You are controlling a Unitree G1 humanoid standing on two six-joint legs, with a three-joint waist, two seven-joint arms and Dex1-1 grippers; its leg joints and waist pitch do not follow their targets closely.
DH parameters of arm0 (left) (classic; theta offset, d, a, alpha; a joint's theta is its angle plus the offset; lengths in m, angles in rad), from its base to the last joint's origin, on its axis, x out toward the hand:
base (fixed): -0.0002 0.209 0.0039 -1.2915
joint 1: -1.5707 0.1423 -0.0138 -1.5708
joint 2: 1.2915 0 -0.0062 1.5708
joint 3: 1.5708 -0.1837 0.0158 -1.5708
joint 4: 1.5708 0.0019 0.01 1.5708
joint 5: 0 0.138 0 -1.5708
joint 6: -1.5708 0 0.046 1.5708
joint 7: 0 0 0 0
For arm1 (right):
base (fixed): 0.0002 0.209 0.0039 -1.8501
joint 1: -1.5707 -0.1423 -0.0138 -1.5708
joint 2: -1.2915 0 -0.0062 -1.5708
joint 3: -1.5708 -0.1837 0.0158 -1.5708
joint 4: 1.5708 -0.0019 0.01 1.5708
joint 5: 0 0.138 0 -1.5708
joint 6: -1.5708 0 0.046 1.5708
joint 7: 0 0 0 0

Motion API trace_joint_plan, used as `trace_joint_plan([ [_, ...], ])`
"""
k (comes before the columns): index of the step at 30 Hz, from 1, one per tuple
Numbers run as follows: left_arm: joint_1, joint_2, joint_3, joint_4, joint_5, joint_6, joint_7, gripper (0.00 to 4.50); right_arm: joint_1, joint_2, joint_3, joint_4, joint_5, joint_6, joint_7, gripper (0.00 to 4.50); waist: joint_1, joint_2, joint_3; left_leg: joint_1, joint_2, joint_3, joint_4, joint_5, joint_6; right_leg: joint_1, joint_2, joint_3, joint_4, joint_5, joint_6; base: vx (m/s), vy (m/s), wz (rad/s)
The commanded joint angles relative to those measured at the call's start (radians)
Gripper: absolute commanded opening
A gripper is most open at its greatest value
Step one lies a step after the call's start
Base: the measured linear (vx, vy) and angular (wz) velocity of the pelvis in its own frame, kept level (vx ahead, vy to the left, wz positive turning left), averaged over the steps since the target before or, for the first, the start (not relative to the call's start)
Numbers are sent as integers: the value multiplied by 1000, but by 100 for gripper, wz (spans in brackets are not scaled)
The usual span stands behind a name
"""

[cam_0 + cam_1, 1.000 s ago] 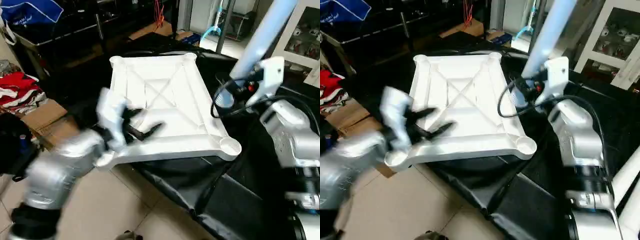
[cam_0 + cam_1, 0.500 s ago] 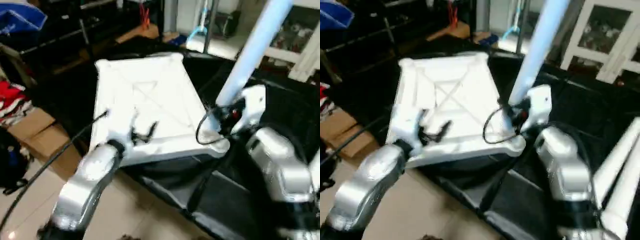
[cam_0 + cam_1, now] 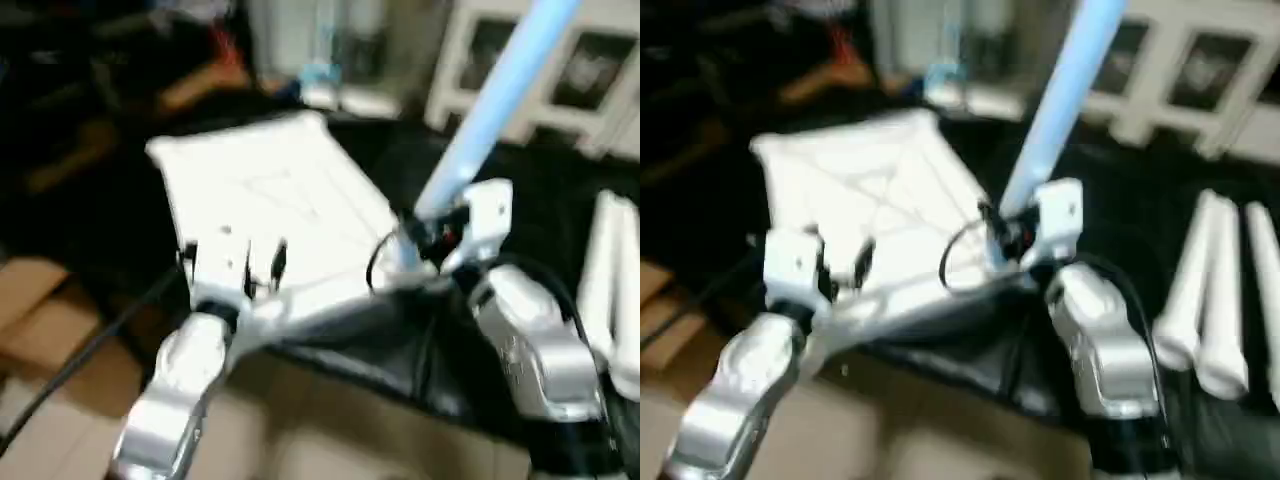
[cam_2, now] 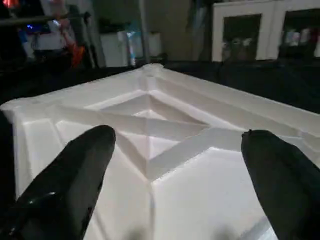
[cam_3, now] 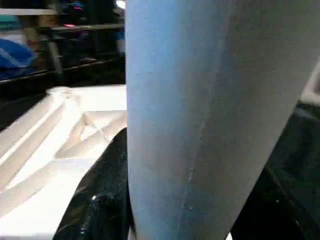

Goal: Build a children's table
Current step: Pick table leg

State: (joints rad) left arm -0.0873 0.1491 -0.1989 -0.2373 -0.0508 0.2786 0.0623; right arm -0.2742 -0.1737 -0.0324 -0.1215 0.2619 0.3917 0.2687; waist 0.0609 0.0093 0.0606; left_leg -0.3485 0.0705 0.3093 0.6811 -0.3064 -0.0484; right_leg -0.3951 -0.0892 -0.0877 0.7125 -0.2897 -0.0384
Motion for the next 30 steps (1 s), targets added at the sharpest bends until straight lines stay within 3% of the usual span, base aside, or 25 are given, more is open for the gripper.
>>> trace_joint_plan([
  [1,-6,-15,8,-4,34,6,40,450,6,-3,7,-29,-11,10,-4,187,-5,-15,-47,-117,61,-231,42,58,-94,129,-110,125,-144,-225,-210,42,169,-91],
  [2,-11,-31,16,0,39,4,60,450,12,-10,9,-29,-17,6,-1,187,2,24,-58,-108,89,-233,-37,145,-124,95,-12,69,-134,-130,-185,19,158,-87],
  [3,-14,-34,16,3,45,3,67,450,13,-12,9,-29,-18,4,0,187,-24,93,-88,68,312,-332,-117,463,-175,-86,45,51,-7,-50,-8,-67,150,-37],
  [4,-18,-37,16,6,54,1,76,450,16,-14,9,-28,-19,3,0,187,-25,92,-88,39,367,-309,-123,701,-193,-95,21,38,48,-28,67,-67,150,-37],
  [5,-20,-42,16,8,65,-3,90,450,13,-20,14,-26,-19,-1,11,187,-22,100,-90,37,365,-291,-121,785,-193,-115,23,27,66,-11,80,-85,126,-45],
  [6,-22,-51,18,10,74,-11,105,450,8,-26,19,-24,-20,-2,23,187,-20,101,-90,26,345,-236,-123,821,-189,-128,29,7,80,29,64,-111,50,-64],
  [7,-21,-61,21,9,78,-13,118,450,-1,-36,26,-20,-27,-7,34,187,-16,93,-88,25,332,-203,-132,773,-147,-126,26,-4,78,38,45,-111,50,-64],
  [8,-21,-62,21,8,80,-17,121,450,-4,-38,28,-18,-25,-6,41,187,-10,93,-86,27,329,-185,-140,715,-125,-123,24,-8,70,52,32,-122,-43,-65],
  [9,-18,-73,34,0,79,-23,135,450,-17,-51,30,-9,-25,-4,57,187,-11,63,-77,11,290,-219,-160,548,-2,-82,14,-6,63,62,24,-138,-142,-52],
  [10,-15,-76,40,-9,78,-23,140,450,-22,-58,28,-3,-31,-9,58,187,-15,53,-73,24,260,-226,-170,272,156,-62,-9,24,-15,47,-16,-138,-142,-52],
  [11,-13,-81,46,-15,83,-23,141,450,-24,-63,26,-1,-35,-13,57,187,-20,32,-70,23,236,-199,-150,140,209,-49,-19,33,-54,100,-79,-132,-216,-19],
  [12,-4,-83,52,-31,53,-15,102,450,-19,-71,14,1,-24,-3,60,187,-24,-23,-80,-50,100,-137,-71,-13,254,36,-59,61,-143,194,-276,-116,-252,-9],
  [13,2,-79,51,-35,50,-29,88,450,-14,-75,12,0,-27,-4,60,187,12,-31,-51,-64,45,-132,22,-12,182,41,-136,69,-220,-56,-183,-116,-252,-9],
  [14,9,-72,49,-42,38,-36,67,450,-5,-79,10,-1,-31,-11,62,187,25,-17,-46,-56,62,-147,1,14,124,37,-146,99,-232,-218,-106,-115,-246,-12],
  [15,9,-72,49,-42,38,-36,67,450,-5,-79,10,-1,-31,-11,62,187,15,-30,-39,-73,72,-159,-18,27,104,51,-147,107,-226,-339,-24,-115,-195,-11],
  [16,19,-70,49,-52,30,-37,56,450,5,-84,10,-6,-33,-17,68,187,12,-2,-26,-69,107,-191,-80,0,76,54,-142,95,-239,-558,120,-115,-195,-11],
  [17,33,-62,39,-73,37,-49,46,450,22,-90,6,-16,-39,-36,72,187,-3,0,-10,-76,109,-201,-102,-44,69,45,-112,70,-231,-588,138,-113,-125,-25],
  [18,48,-57,30,-95,46,-58,41,450,34,-94,-2,-23,-38,-45,70,187,-10,16,-20,-53,120,-204,-121,-115,43,44,-78,38,-240,-570,140,-97,-62,-15],
  [19,54,-57,27,-107,43,-59,39,450,36,-91,-11,-23,-33,-37,62,187,-23,20,-18,-40,129,-206,-132,-135,53,44,-62,26,-239,-464,99,-97,-62,-15],
  [20,62,-60,25,-118,39,-58,35,450,37,-88,-21,-21,-26,-25,52,187,-26,22,-21,-37,135,-207,-136,-128,58,47,-56,23,-237,-406,74,-77,-38,2],
  [21,69,-60,22,-139,46,-36,22,450,37,-84,-39,-16,-11,-16,39,187,-33,17,-17,-36,139,-204,-141,-113,78,49,-52,20,-238,-341,41,-71,-26,5],
  [24,54,-55,38,-133,58,-46,25,450,32,-70,-52,-17,10,-18,37,187,-44,33,2,-20,136,-200,-142,-184,74,33,-53,8,-262,-481,35,-43,-10,2],
  [28,37,-67,89,-115,33,-115,36,450,44,-19,-82,-17,46,-83,34,187,-63,45,-2,-27,160,-219,-158,-243,66,48,-58,2,-250,-361,-1,0,0,0],
  [29,44,-67,100,-112,27,-128,36,450,53,-22,-84,-14,20,-107,16,187,-65,56,-1,-20,165,-220,-162,-304,49,51,-63,1,-246,-364,-8,-12,54,-4],
  [30,60,-68,117,-109,13,-142,35,450,67,-28,-93,-15,-8,-135,-9,187,-68,59,5,0,164,-221,-168,-408,21,51,-61,-3,-246,-415,-2,15,55,-1],
])
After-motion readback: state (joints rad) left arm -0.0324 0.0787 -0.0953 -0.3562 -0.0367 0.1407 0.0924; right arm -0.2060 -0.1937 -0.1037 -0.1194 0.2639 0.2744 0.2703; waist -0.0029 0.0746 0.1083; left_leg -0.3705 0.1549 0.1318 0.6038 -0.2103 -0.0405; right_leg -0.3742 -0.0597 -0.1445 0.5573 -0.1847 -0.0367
